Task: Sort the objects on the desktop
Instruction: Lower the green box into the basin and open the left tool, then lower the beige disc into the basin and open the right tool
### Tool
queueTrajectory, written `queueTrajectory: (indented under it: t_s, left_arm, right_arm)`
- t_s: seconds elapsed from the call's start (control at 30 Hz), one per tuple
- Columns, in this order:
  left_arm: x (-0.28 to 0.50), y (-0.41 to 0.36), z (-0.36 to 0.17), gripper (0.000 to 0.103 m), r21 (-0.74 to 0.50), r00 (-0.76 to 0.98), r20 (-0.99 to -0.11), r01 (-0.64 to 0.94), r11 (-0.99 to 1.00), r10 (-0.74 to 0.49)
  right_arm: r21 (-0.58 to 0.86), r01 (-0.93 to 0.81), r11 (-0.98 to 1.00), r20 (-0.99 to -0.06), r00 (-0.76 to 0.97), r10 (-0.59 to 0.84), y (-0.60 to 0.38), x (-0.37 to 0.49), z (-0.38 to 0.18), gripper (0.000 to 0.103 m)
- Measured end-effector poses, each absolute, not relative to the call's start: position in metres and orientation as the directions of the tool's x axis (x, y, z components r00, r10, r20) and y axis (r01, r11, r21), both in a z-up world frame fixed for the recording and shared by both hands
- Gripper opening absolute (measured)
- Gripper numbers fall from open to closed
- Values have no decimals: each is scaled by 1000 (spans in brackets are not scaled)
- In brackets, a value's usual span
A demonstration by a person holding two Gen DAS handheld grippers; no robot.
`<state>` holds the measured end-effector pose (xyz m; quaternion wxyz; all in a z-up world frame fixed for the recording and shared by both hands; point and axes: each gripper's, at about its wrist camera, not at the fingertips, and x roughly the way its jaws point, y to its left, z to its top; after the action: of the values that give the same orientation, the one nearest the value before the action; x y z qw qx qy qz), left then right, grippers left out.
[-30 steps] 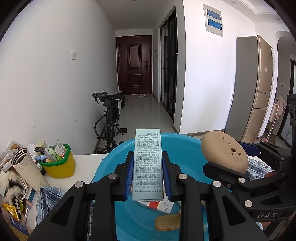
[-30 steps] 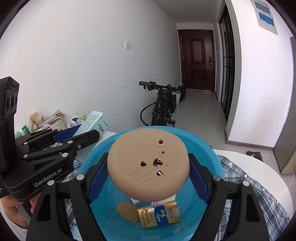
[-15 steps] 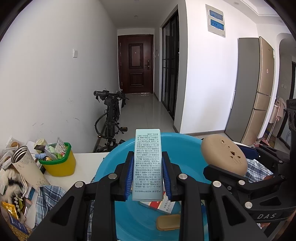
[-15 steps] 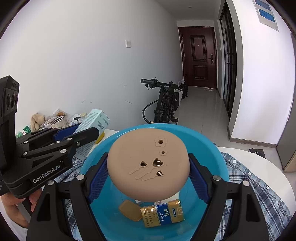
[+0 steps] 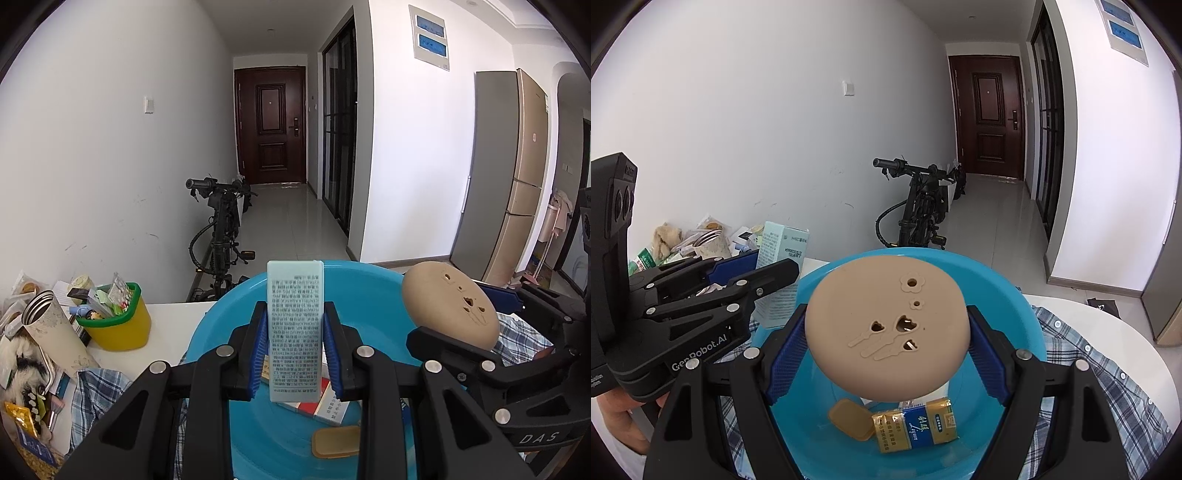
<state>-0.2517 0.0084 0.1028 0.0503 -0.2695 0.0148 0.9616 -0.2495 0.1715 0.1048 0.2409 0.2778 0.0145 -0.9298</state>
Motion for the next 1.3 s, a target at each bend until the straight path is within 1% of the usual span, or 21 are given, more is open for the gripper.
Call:
queueTrajectory:
  t_s: [0.1, 0.13, 0.17, 0.2, 0.23, 0.27, 0.3, 0.4, 0.43, 0.63, 0.73, 1.3]
  left_arm:
    - [-252, 8, 103, 31, 3, -850, -520, -99, -995, 83]
    - [-252, 8, 102, 40, 7, -847, -525, -97, -995, 79]
    - [-253, 8, 101, 57, 10, -845, -530, -95, -995, 75]
    - [-254, 5, 101, 70, 17, -847, -530, -55, -998, 38]
    - [-254, 3, 102, 94, 20, -850, -526, -27, -999, 12]
    - [-254, -3, 104, 103, 19, -859, -511, 11, -1000, -20]
    - [-252, -6, 105, 103, 6, -866, -500, 18, -1000, -19]
    - [-250, -19, 109, 103, -87, -862, -504, -13, -996, 55]
    - [-250, -21, 109, 103, -98, -860, -507, -12, -995, 61]
    - [-252, -10, 106, 103, -29, -856, -517, -4, -1000, 18]
    - [-250, -4, 109, 103, 11, -865, -501, 9, -1000, -13]
    - [-249, -1, 106, 103, 76, -868, -493, 21, -997, -56]
  right_arm:
    - [107, 459, -882, -524, -728, -442, 173, -250, 105, 79]
    - [107, 458, -883, -524, -728, -441, 173, -250, 105, 79]
    - [108, 456, -883, -523, -729, -441, 173, -250, 104, 79]
    - [104, 452, -886, -523, -733, -435, 174, -249, 104, 79]
    - [109, 453, -885, -520, -733, -439, 175, -249, 105, 79]
    - [118, 454, -883, -517, -731, -445, 177, -249, 105, 79]
    - [119, 453, -884, -513, -734, -445, 177, -249, 107, 79]
    - [105, 448, -888, -513, -740, -434, 177, -248, 107, 79]
    - [108, 450, -886, -514, -738, -437, 176, -248, 107, 79]
    - [104, 451, -887, -516, -737, -436, 174, -248, 105, 79]
    - [105, 449, -887, -514, -739, -435, 177, -248, 106, 79]
    - [104, 449, -888, -515, -739, -434, 177, -248, 105, 79]
